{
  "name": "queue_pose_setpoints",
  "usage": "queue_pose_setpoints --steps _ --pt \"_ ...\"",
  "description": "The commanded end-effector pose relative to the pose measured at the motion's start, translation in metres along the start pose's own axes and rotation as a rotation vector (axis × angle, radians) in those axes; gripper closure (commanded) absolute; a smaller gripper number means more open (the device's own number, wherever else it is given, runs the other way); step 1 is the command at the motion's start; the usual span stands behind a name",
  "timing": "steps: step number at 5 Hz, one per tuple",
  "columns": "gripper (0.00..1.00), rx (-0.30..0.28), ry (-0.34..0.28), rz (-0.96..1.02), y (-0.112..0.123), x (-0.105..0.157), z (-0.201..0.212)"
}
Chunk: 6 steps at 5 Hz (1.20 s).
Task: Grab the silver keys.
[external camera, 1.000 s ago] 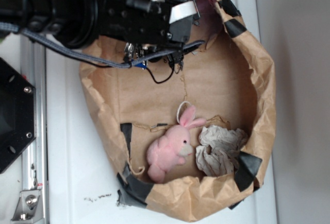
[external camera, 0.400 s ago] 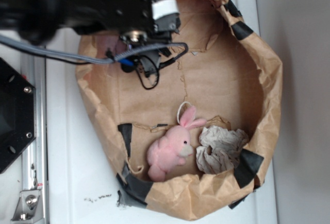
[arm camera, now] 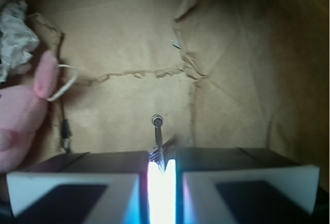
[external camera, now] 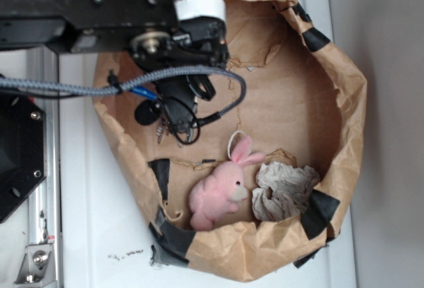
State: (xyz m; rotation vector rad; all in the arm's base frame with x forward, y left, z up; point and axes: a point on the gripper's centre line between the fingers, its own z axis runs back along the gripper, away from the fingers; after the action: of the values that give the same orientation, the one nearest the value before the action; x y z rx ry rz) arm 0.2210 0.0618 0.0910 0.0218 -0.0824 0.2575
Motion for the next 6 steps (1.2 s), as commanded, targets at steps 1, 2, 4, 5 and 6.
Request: queue_pose_setpoints --steps 1,2,4,5,6 --pt "1.00 -0.002 -0.057 0.003 -0.004 0.029 0.015" --pt "1.00 0.005 -0.045 0.016 -0.007 0.031 0.015" --pt "1.00 -0.004 -0.034 0.062 -0.013 0.032 0.022" --pt "1.00 -0.011 -0.028 0.093 -0.011 0.037 0.031" --pt "1.00 -0.025 -0.009 0.111 -0.003 0.040 0.038"
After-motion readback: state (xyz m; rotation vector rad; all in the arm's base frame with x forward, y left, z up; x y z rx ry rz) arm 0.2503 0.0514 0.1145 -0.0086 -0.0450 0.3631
